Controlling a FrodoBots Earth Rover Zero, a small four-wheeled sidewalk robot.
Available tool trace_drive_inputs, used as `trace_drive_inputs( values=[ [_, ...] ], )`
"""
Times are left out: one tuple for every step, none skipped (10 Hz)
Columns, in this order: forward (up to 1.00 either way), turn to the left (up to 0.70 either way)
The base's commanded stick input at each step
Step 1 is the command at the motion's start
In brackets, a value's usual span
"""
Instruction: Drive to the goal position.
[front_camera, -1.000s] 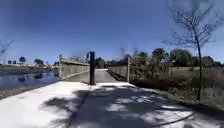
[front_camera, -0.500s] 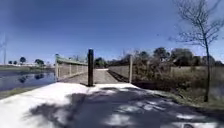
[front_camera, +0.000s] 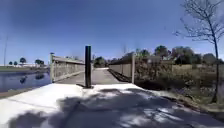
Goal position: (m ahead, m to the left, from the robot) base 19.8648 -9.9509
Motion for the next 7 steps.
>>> trace_drive_inputs(
  values=[
    [0.7, 0.0],
    [0.7, 0.0],
    [0.7, 0.0],
    [0.7, 0.0],
    [0.7, 0.0],
    [0.7, 0.0],
    [0.7, 0.0]
  ],
)
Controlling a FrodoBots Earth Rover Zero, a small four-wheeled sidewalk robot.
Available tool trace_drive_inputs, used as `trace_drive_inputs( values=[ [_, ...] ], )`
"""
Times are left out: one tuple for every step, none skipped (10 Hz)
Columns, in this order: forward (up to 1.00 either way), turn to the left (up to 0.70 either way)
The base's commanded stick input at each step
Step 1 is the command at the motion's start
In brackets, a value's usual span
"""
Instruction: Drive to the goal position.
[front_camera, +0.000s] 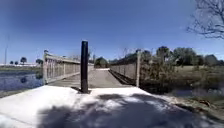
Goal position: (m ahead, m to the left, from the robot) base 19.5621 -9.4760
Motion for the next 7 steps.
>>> trace_drive_inputs(
  values=[
    [0.7, 0.0],
    [0.7, 0.0],
    [0.7, 0.0],
    [0.7, 0.0],
    [0.7, 0.0],
    [0.7, 0.0],
    [0.7, 0.0]
  ],
)
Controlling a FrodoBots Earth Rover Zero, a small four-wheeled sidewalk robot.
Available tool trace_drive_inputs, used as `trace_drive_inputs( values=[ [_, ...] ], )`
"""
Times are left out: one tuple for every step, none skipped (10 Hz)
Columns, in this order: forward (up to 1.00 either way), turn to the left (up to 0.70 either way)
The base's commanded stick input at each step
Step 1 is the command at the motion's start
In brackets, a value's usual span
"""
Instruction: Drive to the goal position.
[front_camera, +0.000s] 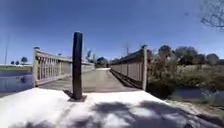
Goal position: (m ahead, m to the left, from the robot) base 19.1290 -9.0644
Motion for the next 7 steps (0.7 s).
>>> trace_drive_inputs(
  values=[
    [0.7, 0.0],
    [0.7, 0.0],
    [0.7, 0.0],
    [0.7, 0.0],
    [0.7, 0.0],
    [0.7, 0.0],
    [0.7, 0.0]
  ],
)
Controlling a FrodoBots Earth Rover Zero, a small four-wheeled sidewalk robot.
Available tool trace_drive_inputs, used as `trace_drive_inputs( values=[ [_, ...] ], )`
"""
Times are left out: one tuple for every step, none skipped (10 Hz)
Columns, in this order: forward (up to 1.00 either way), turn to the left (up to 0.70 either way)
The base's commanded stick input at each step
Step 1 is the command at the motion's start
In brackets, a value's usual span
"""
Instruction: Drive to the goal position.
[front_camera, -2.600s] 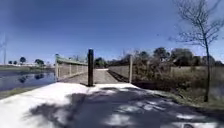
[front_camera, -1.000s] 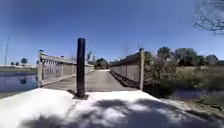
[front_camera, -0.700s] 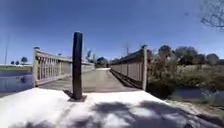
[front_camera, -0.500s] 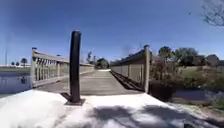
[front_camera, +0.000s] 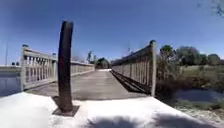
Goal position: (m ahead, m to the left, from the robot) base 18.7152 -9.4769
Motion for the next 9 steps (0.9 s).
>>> trace_drive_inputs(
  values=[
    [0.7, 0.0],
    [0.7, 0.0],
    [0.7, 0.0],
    [0.7, 0.0],
    [0.7, 0.0],
    [0.7, 0.0],
    [0.7, 0.0],
    [0.7, 0.0],
    [0.7, 0.0]
  ],
)
